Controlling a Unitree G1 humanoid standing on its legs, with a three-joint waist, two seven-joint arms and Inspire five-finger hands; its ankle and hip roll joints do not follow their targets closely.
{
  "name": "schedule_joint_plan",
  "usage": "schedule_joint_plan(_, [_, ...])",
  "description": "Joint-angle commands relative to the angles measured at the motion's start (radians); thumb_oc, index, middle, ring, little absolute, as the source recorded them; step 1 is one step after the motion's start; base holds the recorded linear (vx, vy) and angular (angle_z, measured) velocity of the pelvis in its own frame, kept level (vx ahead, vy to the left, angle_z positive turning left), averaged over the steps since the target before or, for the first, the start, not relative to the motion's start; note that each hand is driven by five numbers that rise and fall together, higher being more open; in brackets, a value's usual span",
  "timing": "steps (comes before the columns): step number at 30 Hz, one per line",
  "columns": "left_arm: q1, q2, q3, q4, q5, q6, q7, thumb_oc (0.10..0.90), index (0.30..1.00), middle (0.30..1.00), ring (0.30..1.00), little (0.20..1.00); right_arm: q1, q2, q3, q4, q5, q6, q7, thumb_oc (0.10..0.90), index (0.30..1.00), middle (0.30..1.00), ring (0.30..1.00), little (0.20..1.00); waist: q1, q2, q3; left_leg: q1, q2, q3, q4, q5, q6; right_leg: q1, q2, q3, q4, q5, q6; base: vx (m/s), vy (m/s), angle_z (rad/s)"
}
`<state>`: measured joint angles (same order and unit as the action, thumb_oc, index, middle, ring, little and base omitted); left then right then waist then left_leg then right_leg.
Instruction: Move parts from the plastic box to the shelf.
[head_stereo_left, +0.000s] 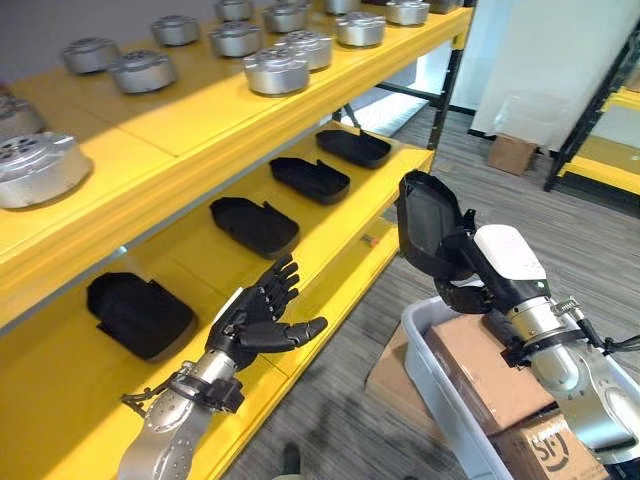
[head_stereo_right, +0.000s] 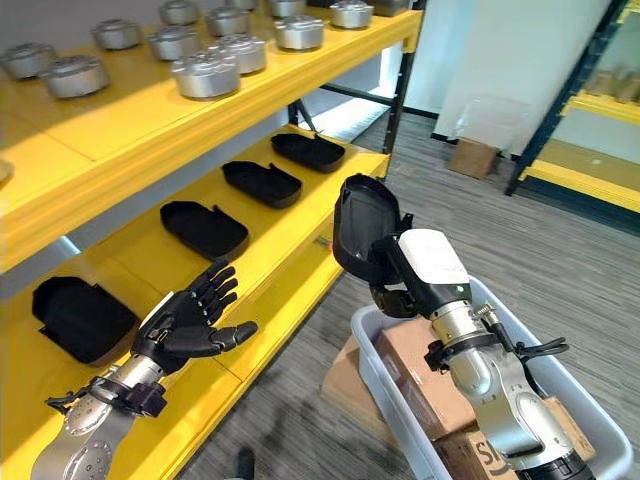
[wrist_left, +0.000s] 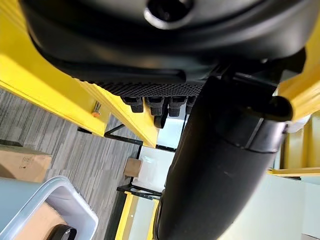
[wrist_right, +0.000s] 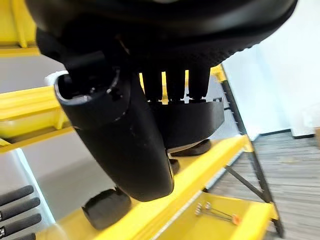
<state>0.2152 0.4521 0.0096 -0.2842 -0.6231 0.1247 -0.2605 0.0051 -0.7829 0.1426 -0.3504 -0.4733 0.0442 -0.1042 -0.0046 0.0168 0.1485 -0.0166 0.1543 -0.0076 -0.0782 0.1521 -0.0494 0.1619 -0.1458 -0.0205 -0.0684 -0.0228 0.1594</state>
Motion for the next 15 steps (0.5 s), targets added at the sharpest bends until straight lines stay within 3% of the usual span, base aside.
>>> schedule_joint_plan(1, [-0.117, 0.044, 0.051, -0.102, -0.063, -0.120, -0.047, 0.900, 1.000, 1.000, 1.000, 1.000, -0.135, -0.013, -0.086, -0.141, -0.071, -0.063, -0.158, 0.400, 0.300, 0.300, 0.300, 0.300, -0.023, -0.049, -0.015, 0.098, -0.067, 0.026, -0.009, -0.125, 0.011, -0.059, 0.125, 0.004, 0.115, -0.025, -0.108, -0.03, -0.071, -0.01])
schedule_joint_plan(15, [-0.199, 0.054, 0.062, -0.151, -0.042, -0.234, -0.003, 0.900, 1.000, 1.000, 1.000, 1.000, -0.240, -0.005, -0.020, -0.145, -0.065, -0.115, -0.151, 0.400, 0.300, 0.300, 0.300, 0.300, -0.004, -0.030, 0.038, 0.054, -0.039, -0.044, 0.016, -0.074, -0.011, -0.073, 0.165, 0.008, 0.233, -0.105, -0.158, -0.03, -0.080, 0.08])
